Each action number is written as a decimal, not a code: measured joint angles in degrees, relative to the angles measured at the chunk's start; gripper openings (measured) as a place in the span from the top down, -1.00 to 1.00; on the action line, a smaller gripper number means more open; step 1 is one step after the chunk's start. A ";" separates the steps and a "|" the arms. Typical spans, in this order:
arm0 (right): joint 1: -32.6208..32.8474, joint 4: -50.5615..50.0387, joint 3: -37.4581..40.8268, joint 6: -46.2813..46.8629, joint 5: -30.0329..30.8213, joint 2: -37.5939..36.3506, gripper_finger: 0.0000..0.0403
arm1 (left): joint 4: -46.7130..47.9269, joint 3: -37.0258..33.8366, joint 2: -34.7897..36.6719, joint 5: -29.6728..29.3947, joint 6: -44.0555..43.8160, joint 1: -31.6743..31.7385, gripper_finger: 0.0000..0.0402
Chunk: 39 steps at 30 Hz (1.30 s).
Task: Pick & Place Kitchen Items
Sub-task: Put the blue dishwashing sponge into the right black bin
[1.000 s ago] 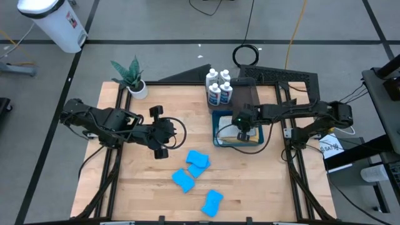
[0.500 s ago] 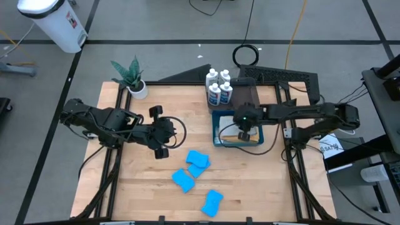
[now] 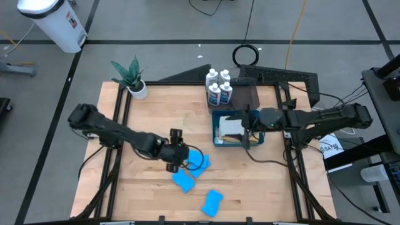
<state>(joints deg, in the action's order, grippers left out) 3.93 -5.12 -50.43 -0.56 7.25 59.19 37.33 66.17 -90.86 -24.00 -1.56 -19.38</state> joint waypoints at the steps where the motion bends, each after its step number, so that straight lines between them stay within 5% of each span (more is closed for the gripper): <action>1: 1.04 0.61 0.00 -0.15 -0.02 -0.23 -0.55 | -2.62 -1.42 -1.18 -0.43 0.92 0.24 -0.20; 8: 4.55 1.52 1.24 1.56 0.15 -0.11 -0.68 | -18.13 -5.63 -10.31 11.78 6.58 2.69 -0.54; 19: 4.60 6.09 8.68 2.91 0.15 -0.06 -0.58 | -22.42 -5.26 -18.30 11.98 2.30 7.13 -0.45; 24: 4.60 11.61 12.28 2.93 0.15 -0.01 -0.56 | -21.71 -5.31 -18.35 12.02 1.41 7.70 -0.19; 34: 5.81 17.49 13.51 2.93 0.13 -0.01 -0.55 | -18.03 -5.67 -15.45 11.45 -4.04 6.45 0.85; 39: 7.57 22.06 13.51 2.93 0.15 0.70 -0.55 | -16.54 -5.79 -10.89 8.28 -6.33 4.81 0.91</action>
<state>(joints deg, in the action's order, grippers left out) 11.51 16.94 -36.93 2.37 7.40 59.89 20.80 60.38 -101.75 -15.73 -7.89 -14.57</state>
